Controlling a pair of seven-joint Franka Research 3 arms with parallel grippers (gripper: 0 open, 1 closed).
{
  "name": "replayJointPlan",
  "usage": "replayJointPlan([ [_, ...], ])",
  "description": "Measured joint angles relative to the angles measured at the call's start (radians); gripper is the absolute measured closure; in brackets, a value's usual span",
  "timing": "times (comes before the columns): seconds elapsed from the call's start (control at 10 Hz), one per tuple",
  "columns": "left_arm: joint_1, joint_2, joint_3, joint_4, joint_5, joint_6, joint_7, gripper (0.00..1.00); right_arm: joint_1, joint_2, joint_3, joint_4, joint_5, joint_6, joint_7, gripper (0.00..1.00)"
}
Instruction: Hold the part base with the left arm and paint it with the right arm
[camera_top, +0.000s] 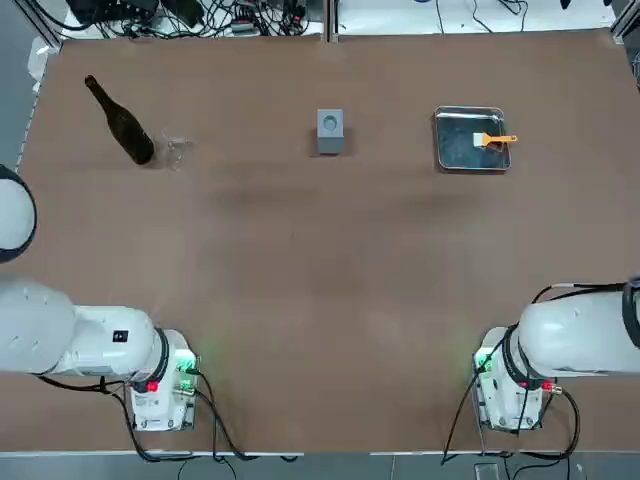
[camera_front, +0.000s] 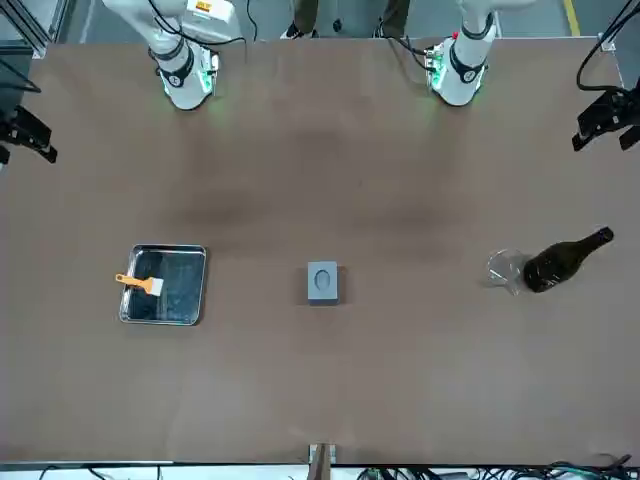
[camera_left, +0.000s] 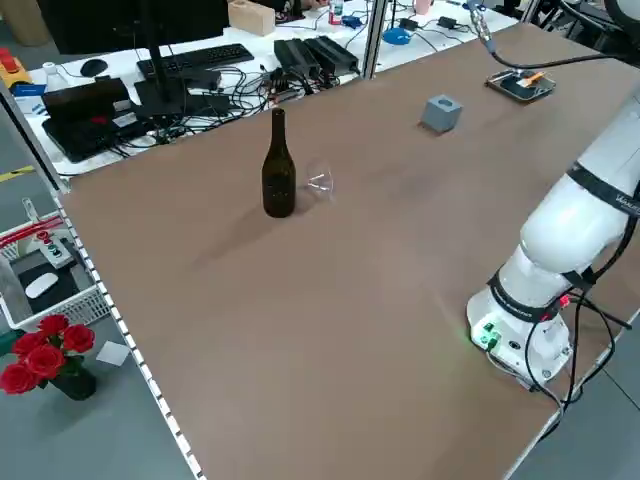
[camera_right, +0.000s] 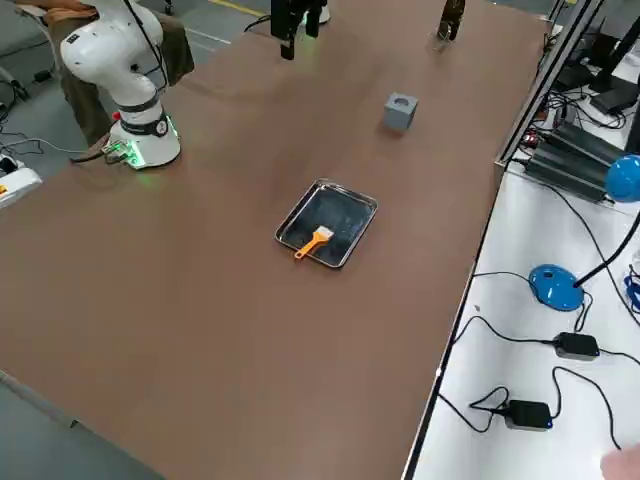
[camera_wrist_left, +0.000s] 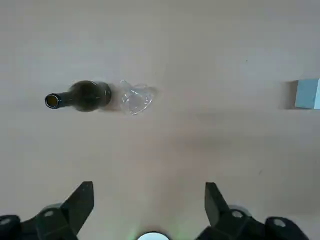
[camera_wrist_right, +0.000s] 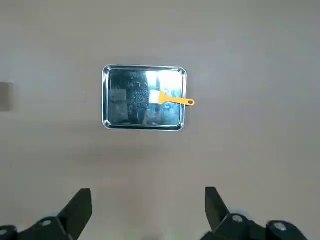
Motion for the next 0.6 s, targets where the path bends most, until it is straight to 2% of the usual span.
replayJointPlan([
  [0.2,-0.013,0.0,-0.024,0.0,-0.002,0.0,-0.04,0.02,-0.011,0.003,-0.009,-0.001,0.0,-0.002,-0.001,0.0],
  [0.3,-0.018,0.001,-0.059,0.0,-0.003,0.0,-0.044,0.03,-0.014,0.01,-0.014,-0.003,0.0,0.0,-0.015,0.0],
  [0.4,-0.025,0.008,-0.097,-0.002,-0.008,0.0,-0.048,0.09,-0.017,0.023,-0.027,-0.005,0.003,0.002,-0.051,0.0],
  [0.5,-0.031,0.026,-0.129,-0.004,-0.014,0.0,-0.054,0.14,-0.018,0.045,-0.06,-0.007,0.031,0.006,-0.089,0.0],
  [0.6,-0.033,0.054,-0.157,-0.005,-0.016,0.005,-0.055,0.31,-0.02,0.076,-0.116,-0.008,0.084,0.014,-0.139,0.0],
])
